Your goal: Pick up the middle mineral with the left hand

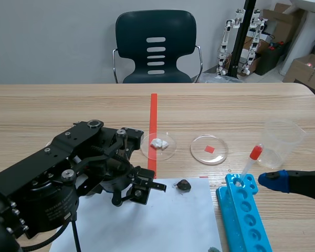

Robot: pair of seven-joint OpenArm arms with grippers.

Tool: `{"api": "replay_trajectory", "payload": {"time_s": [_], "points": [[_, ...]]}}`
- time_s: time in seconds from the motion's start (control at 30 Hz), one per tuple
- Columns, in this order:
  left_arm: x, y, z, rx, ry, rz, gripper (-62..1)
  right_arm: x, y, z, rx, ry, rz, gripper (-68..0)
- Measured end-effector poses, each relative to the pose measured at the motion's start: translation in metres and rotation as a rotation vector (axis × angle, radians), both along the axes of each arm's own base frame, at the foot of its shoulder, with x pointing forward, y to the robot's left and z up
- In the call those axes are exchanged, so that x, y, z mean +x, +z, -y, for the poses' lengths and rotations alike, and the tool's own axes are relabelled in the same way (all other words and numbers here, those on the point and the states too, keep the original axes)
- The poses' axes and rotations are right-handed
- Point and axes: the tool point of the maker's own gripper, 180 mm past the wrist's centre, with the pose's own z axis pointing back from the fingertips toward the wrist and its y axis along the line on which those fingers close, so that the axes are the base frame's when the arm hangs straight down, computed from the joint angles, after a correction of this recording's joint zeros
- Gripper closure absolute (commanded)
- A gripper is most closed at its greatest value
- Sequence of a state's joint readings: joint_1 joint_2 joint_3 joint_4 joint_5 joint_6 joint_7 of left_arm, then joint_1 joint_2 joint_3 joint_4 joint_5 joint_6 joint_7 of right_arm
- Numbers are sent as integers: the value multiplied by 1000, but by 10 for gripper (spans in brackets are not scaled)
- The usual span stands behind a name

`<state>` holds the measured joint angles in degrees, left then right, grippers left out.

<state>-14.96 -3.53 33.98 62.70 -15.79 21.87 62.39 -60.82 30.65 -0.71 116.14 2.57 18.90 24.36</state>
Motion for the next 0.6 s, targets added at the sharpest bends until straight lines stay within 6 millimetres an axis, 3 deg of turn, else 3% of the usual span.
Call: {"api": "replay_trajectory", "payload": {"time_s": [0.07, 0.3, 0.6], "points": [[0, 0, 0, 0, 0, 0, -325, 0, 0, 0, 0, 0, 0, -679], [0, 0, 0, 2, -1, -1, -131, 0, 0, 0, 0, 0, 0, -679], [4, 1, 1, -10, 0, 43, -130, 0, 0, 0, 0, 0, 0, -679]]}}
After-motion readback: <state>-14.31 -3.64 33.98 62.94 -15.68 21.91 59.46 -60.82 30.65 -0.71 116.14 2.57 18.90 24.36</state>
